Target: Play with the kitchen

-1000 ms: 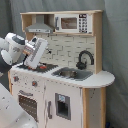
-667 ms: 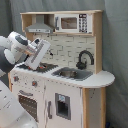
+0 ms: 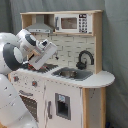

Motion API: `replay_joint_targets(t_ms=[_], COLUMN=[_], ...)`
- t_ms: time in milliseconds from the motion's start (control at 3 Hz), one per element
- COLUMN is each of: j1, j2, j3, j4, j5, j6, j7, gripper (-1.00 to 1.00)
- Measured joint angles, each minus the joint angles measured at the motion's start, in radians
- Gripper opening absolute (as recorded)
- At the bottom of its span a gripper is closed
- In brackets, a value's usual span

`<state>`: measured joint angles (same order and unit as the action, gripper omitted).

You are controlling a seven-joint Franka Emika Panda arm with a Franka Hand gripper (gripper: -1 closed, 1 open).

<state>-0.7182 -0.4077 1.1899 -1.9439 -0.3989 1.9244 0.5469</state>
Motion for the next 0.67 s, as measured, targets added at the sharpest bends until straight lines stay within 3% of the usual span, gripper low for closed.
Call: replay_joint_targets(t_ms=[333, 667], j1=[-0.003, -0.003], j2=[0.067, 0.139], j3=[-0.036, -0.076], j4=[0.039, 0.042], j5=[0.043, 0.082], j6=[0.002, 0.001], j7=[0.047, 0.099], gripper=[1.0, 1.0])
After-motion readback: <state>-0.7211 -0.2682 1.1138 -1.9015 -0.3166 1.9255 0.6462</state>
